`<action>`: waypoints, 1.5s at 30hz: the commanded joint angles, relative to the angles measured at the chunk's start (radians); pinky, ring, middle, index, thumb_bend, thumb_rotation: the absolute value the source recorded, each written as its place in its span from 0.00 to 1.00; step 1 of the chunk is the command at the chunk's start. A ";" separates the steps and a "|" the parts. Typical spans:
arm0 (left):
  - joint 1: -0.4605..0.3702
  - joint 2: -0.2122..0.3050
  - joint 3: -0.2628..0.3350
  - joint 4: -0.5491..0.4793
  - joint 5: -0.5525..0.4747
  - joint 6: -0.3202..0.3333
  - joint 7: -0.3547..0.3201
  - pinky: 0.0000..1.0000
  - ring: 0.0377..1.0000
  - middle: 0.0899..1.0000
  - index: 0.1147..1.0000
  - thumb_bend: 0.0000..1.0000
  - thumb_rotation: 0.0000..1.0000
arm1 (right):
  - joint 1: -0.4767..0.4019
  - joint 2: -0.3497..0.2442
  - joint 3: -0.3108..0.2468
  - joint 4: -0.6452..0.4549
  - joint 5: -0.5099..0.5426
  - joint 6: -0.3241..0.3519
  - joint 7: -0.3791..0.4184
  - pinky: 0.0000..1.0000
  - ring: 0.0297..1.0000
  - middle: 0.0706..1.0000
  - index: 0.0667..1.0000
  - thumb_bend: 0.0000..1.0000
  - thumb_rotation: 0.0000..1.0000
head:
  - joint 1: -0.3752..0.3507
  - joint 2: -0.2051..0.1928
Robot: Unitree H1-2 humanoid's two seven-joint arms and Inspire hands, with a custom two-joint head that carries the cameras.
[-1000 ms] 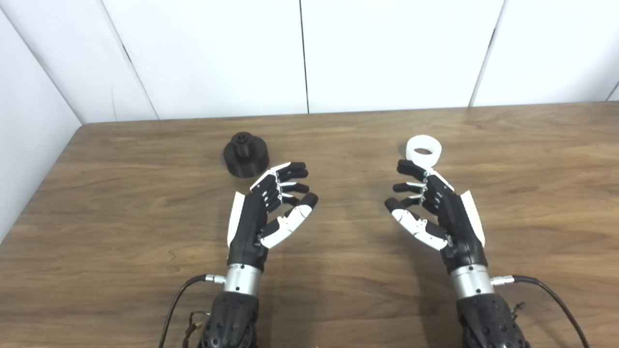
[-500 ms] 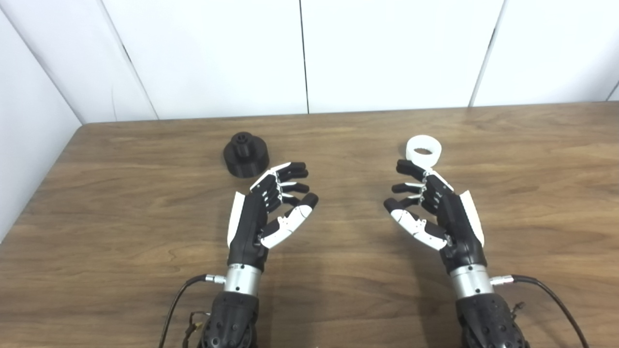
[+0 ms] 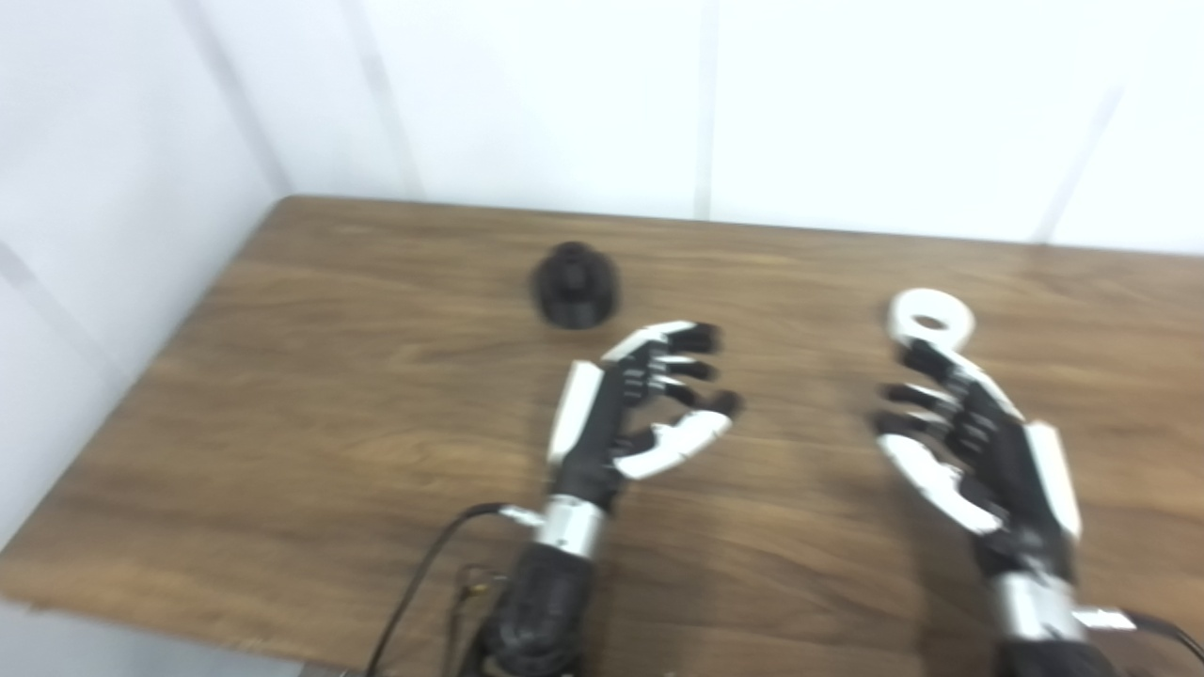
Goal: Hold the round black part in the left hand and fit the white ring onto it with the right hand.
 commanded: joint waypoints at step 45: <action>-0.133 0.209 0.078 -0.187 0.410 0.241 -0.004 0.59 0.73 0.78 0.73 0.67 0.38 | -0.027 -0.027 -0.013 -0.016 -0.008 -0.053 0.007 0.52 0.65 0.78 0.77 0.61 0.34 | -0.010 -0.001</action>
